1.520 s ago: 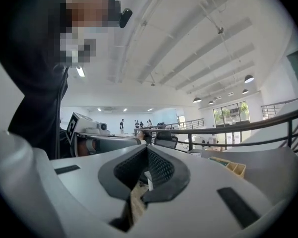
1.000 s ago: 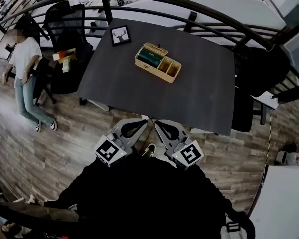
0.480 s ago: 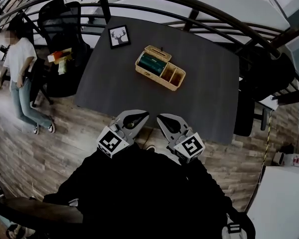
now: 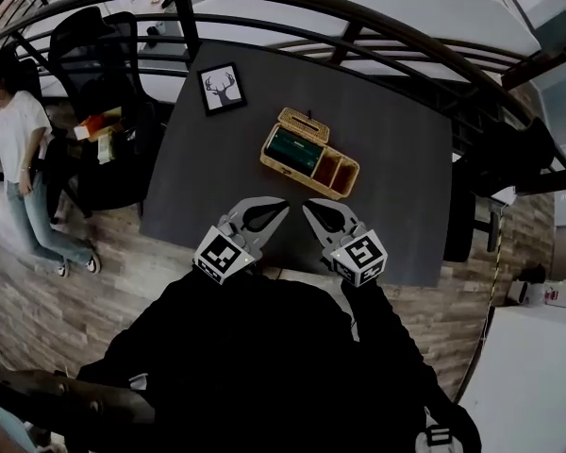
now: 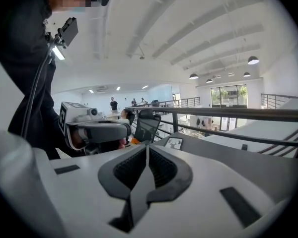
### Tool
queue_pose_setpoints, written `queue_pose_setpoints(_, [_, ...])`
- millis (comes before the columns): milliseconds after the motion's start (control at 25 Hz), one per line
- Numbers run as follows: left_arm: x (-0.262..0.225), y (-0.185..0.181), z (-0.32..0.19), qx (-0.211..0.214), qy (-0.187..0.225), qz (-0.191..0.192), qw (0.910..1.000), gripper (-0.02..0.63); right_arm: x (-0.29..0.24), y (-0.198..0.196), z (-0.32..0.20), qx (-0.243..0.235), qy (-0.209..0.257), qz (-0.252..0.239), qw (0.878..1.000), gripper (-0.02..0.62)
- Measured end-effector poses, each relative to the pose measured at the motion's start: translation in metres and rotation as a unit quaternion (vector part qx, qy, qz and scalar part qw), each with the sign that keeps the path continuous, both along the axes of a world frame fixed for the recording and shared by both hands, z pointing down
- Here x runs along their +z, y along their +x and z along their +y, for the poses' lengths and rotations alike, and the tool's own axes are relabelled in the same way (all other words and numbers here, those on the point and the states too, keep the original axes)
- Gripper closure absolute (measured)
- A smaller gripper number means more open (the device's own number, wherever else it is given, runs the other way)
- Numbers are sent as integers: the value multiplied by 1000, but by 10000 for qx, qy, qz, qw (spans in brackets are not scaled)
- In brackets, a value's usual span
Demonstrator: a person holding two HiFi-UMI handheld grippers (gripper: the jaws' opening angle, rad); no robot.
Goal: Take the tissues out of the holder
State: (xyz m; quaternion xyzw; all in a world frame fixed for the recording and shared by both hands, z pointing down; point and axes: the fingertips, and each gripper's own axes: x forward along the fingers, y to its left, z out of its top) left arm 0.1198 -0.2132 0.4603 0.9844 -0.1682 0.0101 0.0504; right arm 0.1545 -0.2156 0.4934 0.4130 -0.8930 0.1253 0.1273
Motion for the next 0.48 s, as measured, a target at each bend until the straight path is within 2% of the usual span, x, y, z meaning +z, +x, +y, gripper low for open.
queue_pose_setpoints(160, [9, -4, -25, 166, 26, 131, 9998, 598, 31, 6, -43, -24, -397, 373, 9985, 582])
queue_pose_setpoints(240, [18, -5, -36, 159, -21, 74, 9998, 598, 52, 10, -64, -111, -651, 679, 9955, 548])
queue_pose_setpoints(480, [37, 4, -69, -11, -93, 14, 10000, 598, 116, 28, -125, -494, -1326, 1697, 9753, 441])
